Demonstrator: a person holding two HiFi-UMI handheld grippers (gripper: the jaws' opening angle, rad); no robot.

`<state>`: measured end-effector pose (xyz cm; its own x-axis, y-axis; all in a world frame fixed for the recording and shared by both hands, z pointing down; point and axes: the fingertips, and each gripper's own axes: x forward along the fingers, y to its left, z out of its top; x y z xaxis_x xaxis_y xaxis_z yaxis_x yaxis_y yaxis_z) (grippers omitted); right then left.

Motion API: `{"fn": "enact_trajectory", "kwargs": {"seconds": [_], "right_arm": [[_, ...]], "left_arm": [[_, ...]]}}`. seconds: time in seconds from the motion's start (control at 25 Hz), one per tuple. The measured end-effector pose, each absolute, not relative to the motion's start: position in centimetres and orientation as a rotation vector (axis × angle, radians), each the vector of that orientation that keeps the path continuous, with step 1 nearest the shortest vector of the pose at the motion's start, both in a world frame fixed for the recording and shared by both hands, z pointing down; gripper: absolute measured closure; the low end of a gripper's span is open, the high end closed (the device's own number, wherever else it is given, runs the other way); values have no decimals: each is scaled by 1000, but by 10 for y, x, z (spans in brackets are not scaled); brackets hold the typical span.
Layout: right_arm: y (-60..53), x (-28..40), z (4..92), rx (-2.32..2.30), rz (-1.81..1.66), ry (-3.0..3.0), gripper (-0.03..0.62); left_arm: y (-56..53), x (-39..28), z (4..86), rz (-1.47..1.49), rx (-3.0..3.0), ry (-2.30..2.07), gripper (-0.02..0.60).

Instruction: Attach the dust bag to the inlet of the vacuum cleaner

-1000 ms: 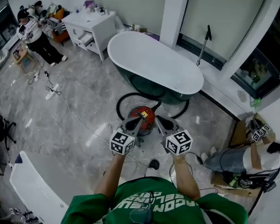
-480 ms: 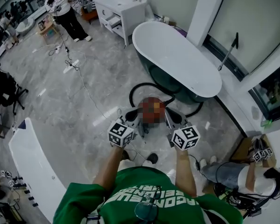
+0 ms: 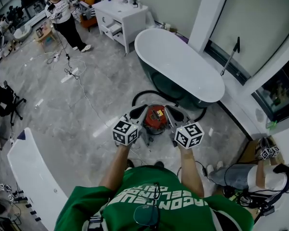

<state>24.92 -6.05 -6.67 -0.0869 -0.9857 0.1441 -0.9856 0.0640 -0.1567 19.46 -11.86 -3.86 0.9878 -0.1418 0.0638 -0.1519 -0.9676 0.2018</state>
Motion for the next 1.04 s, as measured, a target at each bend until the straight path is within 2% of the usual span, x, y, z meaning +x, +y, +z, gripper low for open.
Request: {"fn": "enact_trajectory", "kwargs": {"seconds": [1.04], "right_arm": [[-56,251,-64,-2201,-352,2243,579]], "left_arm": [[-114,202,-45,41,2907,-151,575]]}}
